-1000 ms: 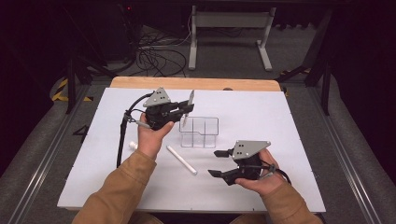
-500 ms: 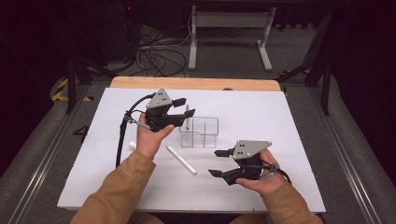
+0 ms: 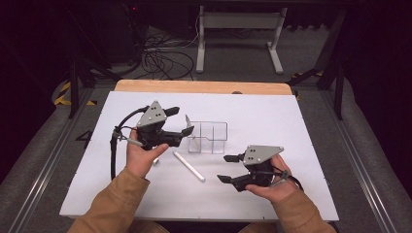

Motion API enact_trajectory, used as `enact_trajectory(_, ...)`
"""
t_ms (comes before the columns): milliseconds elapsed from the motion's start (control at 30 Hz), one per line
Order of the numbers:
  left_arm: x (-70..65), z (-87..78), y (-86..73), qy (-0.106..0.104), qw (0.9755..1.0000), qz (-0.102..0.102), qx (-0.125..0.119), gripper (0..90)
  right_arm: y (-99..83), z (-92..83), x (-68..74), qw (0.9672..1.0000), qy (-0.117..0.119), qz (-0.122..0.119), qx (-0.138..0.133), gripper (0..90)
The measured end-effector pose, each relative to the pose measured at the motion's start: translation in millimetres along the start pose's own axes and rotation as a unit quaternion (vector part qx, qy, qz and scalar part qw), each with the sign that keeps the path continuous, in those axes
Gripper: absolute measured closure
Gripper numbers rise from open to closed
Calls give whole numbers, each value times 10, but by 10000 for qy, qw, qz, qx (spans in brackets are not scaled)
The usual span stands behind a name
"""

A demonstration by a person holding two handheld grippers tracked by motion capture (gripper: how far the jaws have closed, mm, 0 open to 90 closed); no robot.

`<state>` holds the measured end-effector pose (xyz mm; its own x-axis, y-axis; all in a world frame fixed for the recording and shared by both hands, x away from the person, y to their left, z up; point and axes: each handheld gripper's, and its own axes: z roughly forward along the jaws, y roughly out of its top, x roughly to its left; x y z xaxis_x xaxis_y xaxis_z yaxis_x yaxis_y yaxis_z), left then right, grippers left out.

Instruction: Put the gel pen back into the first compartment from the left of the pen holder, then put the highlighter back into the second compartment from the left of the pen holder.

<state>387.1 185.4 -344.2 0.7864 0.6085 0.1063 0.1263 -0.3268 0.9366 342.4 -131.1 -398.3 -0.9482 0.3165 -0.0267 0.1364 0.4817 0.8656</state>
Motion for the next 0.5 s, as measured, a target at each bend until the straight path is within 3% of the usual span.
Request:
enact_trajectory(67,-20,-37,-5,28,10000,40,17,205,2,-2,-1,10000,-4,16,-17,362)
enact_trajectory(367,-114,-171,-115,-325,9992,-13,212,178,2,9,8,10000,-30,38,-22,362)
enact_trajectory(500,-135,-284,-239,-222,9991,-125,327,165,7,3,2,10000,-51,49,-47,362)
